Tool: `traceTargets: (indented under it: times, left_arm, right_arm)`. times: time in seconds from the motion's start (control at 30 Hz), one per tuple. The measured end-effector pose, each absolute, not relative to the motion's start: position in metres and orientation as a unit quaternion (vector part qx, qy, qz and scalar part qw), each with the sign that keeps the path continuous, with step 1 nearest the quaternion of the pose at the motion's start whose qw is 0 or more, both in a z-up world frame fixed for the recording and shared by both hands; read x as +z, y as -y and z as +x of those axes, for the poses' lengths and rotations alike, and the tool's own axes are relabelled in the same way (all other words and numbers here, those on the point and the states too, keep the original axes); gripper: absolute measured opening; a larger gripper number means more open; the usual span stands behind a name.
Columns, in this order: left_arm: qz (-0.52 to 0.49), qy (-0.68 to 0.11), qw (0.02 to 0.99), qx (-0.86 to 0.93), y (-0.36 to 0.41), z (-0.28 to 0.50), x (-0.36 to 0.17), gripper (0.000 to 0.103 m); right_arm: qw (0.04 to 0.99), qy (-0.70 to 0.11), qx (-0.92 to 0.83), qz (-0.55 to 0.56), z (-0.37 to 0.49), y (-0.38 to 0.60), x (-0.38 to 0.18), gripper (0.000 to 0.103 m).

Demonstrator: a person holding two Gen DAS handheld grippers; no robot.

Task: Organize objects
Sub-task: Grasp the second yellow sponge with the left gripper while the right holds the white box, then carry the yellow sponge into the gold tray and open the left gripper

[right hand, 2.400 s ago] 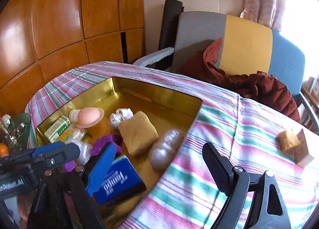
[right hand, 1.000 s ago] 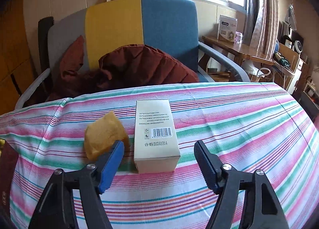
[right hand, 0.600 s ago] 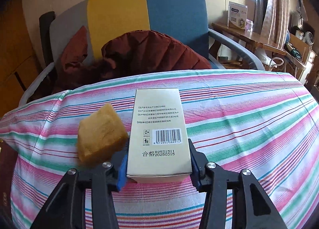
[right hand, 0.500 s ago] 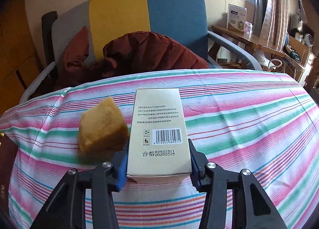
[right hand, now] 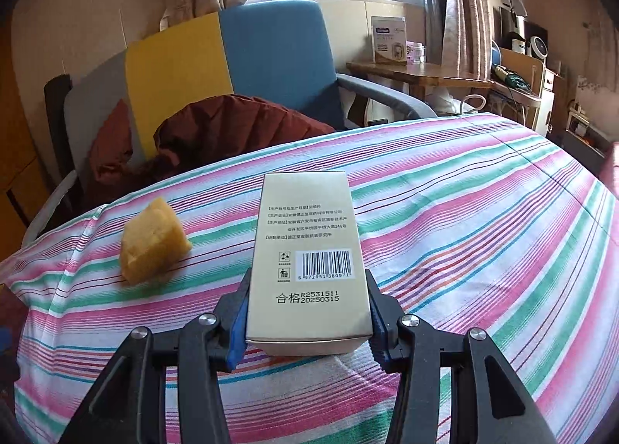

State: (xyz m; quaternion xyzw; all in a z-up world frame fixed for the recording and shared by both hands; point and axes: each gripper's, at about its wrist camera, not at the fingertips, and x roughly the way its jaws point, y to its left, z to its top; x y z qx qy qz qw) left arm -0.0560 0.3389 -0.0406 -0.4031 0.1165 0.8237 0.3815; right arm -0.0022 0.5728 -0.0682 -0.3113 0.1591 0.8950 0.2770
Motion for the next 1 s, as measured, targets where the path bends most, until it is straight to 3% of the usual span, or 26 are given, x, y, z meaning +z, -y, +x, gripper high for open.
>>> traceTargets:
  times: [0.37,0.8,0.87,1.0]
  left_arm:
    - [-0.362,-0.287,0.441,0.769,-0.460,-0.095,-0.064,0.069]
    - [-0.381,-0.212,0.408,0.802,-0.469,-0.129,-0.083,0.070]
    - [-0.386,-0.202,0.403,0.805,-0.467,-0.133,-0.086,0.066]
    - [-0.401,-0.171,0.391,0.810,-0.458,-0.144,-0.088,0.047]
  right_arm:
    - [0.269,-0.173,0.896,-0.308,-0.003,-0.577,-0.073,0.050]
    - [0.267,-0.188,0.894,-0.307,-0.002,-0.583,-0.078,0.051]
    - [0.270,-0.189,0.893,-0.305,-0.002,-0.582,-0.078,0.051]
    - [0.273,-0.185,0.893,-0.305,-0.002,-0.581,-0.079,0.051]
